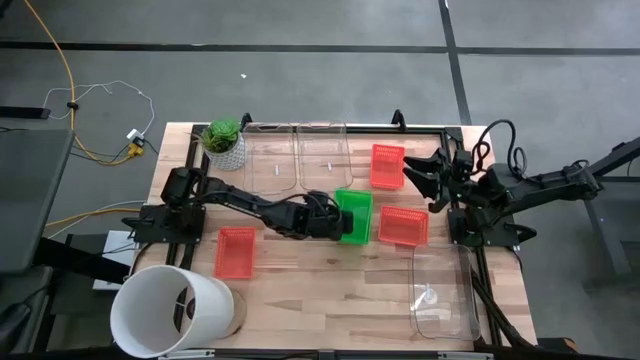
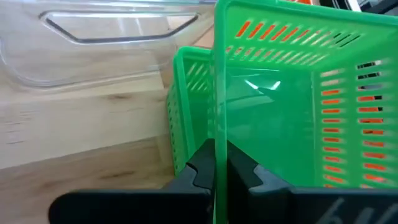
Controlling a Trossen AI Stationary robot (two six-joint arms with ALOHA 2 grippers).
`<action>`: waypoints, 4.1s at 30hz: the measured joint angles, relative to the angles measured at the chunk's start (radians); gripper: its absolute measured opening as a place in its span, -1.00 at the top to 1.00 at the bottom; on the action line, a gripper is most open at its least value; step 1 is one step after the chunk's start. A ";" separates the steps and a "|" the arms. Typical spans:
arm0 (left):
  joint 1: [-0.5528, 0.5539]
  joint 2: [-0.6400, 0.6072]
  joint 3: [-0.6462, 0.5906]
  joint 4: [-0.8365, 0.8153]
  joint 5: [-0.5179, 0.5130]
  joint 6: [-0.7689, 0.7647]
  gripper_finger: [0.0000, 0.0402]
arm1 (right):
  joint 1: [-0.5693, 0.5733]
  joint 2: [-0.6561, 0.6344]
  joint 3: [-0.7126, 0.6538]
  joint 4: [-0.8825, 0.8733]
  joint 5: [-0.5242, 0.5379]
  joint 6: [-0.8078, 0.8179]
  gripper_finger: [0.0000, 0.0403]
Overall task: Stack baskets by color
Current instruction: Stack the left green bin on the right green bin, then stack the bottom left orange bin on the bottom right orange bin
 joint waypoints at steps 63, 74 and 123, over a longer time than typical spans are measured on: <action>-0.040 -0.600 -0.193 0.247 0.127 1.001 0.61 | 0.000 0.002 -0.001 -0.025 -0.004 -0.019 0.10; -0.003 -1.027 -0.694 0.878 0.374 1.118 0.99 | 0.000 0.008 -0.002 -0.041 -0.048 -0.044 0.10; -0.217 -0.764 -0.400 -0.493 0.325 0.195 0.02 | 0.000 0.055 -0.001 -0.132 -0.088 -0.076 0.10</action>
